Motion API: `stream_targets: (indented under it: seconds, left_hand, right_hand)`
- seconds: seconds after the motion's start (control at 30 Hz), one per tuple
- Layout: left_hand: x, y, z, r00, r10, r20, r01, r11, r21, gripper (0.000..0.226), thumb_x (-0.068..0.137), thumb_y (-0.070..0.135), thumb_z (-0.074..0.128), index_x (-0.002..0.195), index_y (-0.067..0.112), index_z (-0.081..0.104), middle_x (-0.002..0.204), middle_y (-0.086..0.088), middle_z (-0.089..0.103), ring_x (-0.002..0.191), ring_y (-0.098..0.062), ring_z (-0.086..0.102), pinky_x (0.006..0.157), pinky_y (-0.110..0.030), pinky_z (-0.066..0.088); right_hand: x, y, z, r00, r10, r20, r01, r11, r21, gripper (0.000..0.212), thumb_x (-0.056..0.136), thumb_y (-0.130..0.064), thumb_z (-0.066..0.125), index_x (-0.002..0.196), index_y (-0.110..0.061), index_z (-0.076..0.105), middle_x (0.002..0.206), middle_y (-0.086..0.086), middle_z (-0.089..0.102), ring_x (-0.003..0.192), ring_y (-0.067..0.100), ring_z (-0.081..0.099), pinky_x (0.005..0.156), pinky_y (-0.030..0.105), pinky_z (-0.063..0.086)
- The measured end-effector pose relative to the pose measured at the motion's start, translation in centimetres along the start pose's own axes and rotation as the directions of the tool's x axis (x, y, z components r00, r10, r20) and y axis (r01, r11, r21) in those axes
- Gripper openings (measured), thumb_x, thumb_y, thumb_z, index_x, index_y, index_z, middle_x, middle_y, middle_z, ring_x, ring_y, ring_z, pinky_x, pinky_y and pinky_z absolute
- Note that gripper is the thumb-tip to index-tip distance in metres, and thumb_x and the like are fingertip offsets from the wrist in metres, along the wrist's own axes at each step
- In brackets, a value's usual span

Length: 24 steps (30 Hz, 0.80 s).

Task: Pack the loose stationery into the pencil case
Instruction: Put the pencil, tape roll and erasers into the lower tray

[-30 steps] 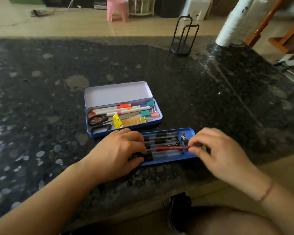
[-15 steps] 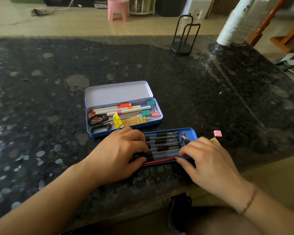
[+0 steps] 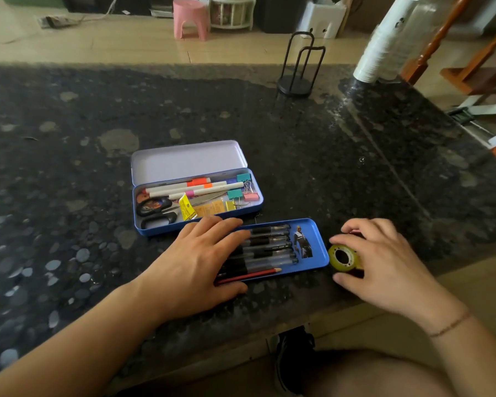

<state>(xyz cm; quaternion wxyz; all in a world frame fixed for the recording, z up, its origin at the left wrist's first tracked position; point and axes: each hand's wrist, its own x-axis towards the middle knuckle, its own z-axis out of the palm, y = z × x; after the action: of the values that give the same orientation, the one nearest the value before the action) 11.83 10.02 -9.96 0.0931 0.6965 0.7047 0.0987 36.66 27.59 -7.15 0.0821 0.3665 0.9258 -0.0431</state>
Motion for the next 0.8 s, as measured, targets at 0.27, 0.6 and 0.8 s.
stream_targets:
  seconds: [0.27, 0.6, 0.8]
  left_hand:
    - [0.3, 0.0, 0.5, 0.979, 0.160, 0.124, -0.165, 0.986, 0.031, 0.075, 0.090, 0.070, 0.025, 0.150, 0.033, -0.001, 0.157, 0.015, -0.012, 0.141, -0.004, -0.021, 0.116, -0.040, -0.010]
    - [-0.1, -0.4, 0.8, 0.976, 0.158, 0.153, -0.173, 0.981, 0.093, 0.076, 0.089, 0.071, 0.021, 0.150, 0.033, -0.003, 0.158, 0.013, -0.012, 0.143, -0.008, -0.019, 0.113, -0.046, -0.013]
    - [-0.2, -0.4, 0.8, 0.980, 0.147, 0.135, -0.158, 0.985, 0.074, 0.076, 0.089, 0.071, 0.024, 0.150, 0.033, 0.002, 0.158, 0.013, -0.008, 0.143, -0.011, -0.016, 0.112, -0.046, -0.013]
  right_hand:
    - [1.0, -0.5, 0.6, 0.982, -0.013, -0.186, 0.044, 0.986, 0.163, 0.051, 0.080, -0.041, 0.068, 0.128, -0.030, 0.055, 0.123, -0.012, 0.051, 0.121, 0.012, 0.034, 0.097, 0.032, 0.033]
    - [3.9, -3.4, 1.2, 0.965, -0.113, -0.238, 0.142, 0.984, 0.107, 0.048, 0.078, -0.042, 0.071, 0.123, -0.029, 0.059, 0.119, -0.012, 0.055, 0.115, 0.012, 0.042, 0.094, 0.034, 0.044]
    - [3.3, -2.9, 1.1, 0.971, -0.110, -0.210, 0.143, 0.978, 0.150, 0.045, 0.076, -0.044, 0.073, 0.118, -0.030, 0.064, 0.116, -0.014, 0.058, 0.113, 0.010, 0.048, 0.093, 0.032, 0.043]
